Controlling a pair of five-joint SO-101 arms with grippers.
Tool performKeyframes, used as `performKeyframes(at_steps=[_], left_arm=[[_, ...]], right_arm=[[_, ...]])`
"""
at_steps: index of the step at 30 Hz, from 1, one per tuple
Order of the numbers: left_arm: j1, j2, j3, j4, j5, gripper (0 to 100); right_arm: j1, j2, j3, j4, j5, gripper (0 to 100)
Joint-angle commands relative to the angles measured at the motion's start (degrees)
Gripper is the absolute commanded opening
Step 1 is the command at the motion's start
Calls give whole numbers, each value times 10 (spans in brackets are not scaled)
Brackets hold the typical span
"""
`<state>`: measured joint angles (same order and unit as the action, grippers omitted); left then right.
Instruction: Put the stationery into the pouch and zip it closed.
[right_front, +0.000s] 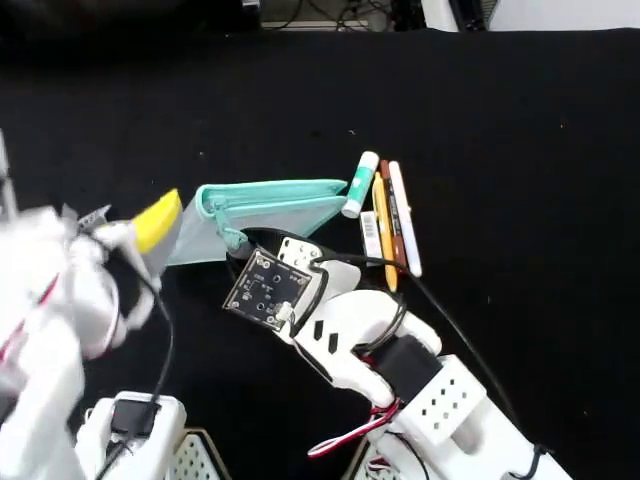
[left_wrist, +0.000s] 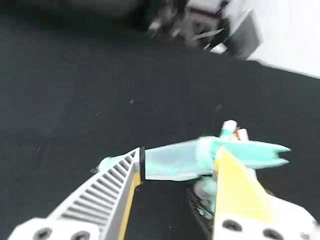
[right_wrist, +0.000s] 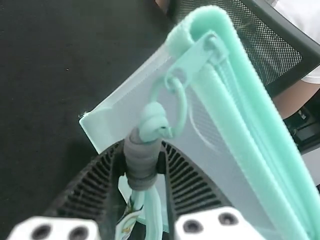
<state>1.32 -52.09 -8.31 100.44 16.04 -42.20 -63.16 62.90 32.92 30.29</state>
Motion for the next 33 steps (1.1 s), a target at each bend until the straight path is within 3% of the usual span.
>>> performKeyframes(at_steps=[1, 10, 27, 29, 33], left_arm=[[30, 4, 15, 2, 5, 245], [34, 31, 43, -52, 6, 245], [33, 85, 100, -52, 5, 241], [34, 85, 100, -52, 6, 209], [34, 85, 101, -53, 3, 37]], right_arm=[[1, 3, -4, 12, 7, 12], [1, 3, -2, 13, 7, 12], [1, 3, -2, 13, 6, 12], [1, 3, -2, 13, 6, 12], [1, 0, -4, 13, 6, 12]])
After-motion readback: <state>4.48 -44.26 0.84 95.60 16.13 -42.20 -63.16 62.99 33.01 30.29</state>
